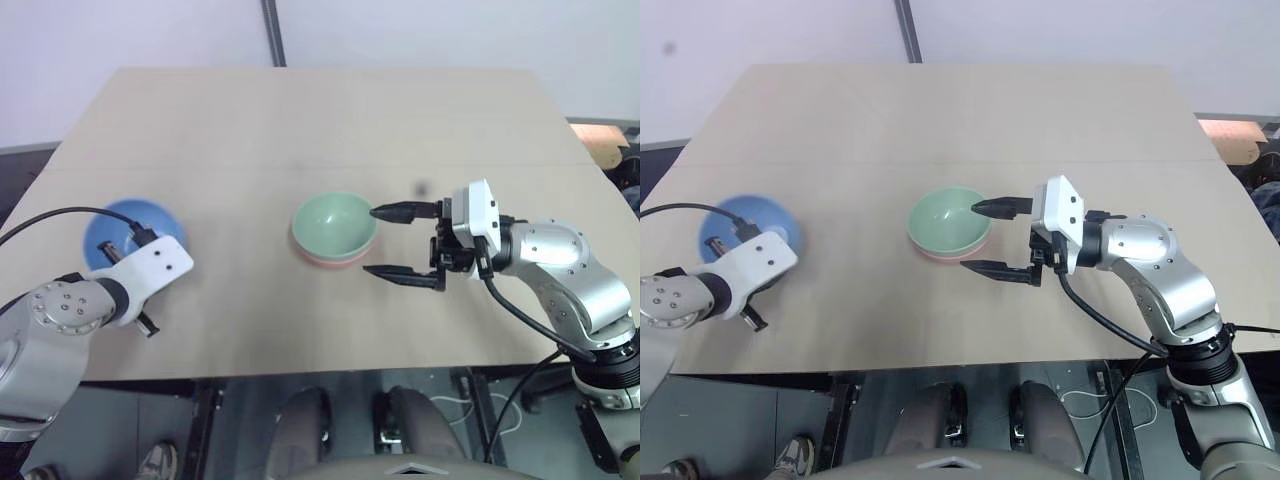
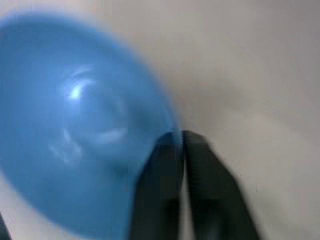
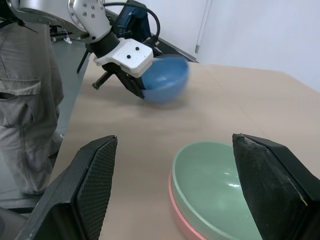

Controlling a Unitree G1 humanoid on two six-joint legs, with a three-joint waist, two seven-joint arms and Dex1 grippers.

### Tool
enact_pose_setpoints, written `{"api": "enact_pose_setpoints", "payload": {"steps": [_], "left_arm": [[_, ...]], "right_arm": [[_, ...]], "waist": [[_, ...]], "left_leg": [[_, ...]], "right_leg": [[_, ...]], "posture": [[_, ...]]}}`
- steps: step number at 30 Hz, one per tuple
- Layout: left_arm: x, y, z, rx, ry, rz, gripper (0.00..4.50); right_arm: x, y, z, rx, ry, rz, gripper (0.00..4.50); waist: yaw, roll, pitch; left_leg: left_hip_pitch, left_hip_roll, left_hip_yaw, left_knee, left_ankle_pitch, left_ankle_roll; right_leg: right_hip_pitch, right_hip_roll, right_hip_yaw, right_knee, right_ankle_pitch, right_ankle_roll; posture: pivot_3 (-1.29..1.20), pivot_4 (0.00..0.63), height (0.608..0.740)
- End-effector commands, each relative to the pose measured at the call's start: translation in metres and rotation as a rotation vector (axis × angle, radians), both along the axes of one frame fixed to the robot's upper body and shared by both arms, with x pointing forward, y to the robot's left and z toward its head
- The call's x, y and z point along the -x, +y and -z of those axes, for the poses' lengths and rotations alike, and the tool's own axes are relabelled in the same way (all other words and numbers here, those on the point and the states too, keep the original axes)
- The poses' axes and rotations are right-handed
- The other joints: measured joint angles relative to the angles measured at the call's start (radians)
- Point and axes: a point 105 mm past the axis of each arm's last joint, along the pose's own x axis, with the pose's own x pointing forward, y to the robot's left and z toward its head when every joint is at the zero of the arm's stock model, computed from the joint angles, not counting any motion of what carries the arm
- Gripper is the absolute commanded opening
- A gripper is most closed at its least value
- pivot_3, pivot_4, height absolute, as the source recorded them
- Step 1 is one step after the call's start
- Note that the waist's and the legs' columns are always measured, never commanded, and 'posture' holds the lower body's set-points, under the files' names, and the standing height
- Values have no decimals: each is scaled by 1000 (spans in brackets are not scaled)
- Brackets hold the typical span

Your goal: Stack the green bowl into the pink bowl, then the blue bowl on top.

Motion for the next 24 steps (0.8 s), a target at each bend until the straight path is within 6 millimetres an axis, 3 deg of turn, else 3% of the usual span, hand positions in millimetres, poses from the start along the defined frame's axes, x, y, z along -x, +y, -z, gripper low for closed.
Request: {"api": "enact_pose_setpoints", "payload": {"steps": [1,4,9,17,23,24], "left_arm": [[-11,-21,-25,61,-123,97,40],[-17,-63,-56,179,-210,314,40],[-19,-101,-75,224,-198,533,40],[-32,-139,-82,209,-152,810,40],[-29,-169,-76,218,-80,1059,40],[-31,-175,-74,194,-79,1115,331]], "right_arm": [[4,-1,-9,-14,-52,-3,4006],[3,-3,-9,-13,-52,23,4006],[-3,-11,-4,8,-41,97,4006],[-4,-25,2,25,-42,206,4006],[-1,-40,4,38,-41,294,4006],[0,-42,4,39,-42,311,4006]], "waist": [[0,0,0],[8,-1,0],[9,-1,0],[3,-1,0],[5,-1,0],[3,-1,0]], "left_leg": [[0,0,0,0,0,0],[0,0,0,1,0,0],[-1,-1,0,1,0,0],[-1,-1,0,1,1,-1],[-1,-1,0,2,2,-3],[-1,-1,0,2,2,-3]], "right_leg": [[0,0,0,0,0,0],[0,0,0,0,0,0],[0,0,-1,0,0,0],[0,1,-1,0,-1,3],[0,1,-1,0,-2,4],[0,1,0,0,-2,4]], "posture": [[0,150,740],[0,150,740],[0,150,740],[0,150,740],[0,150,740],[0,150,740]]}}
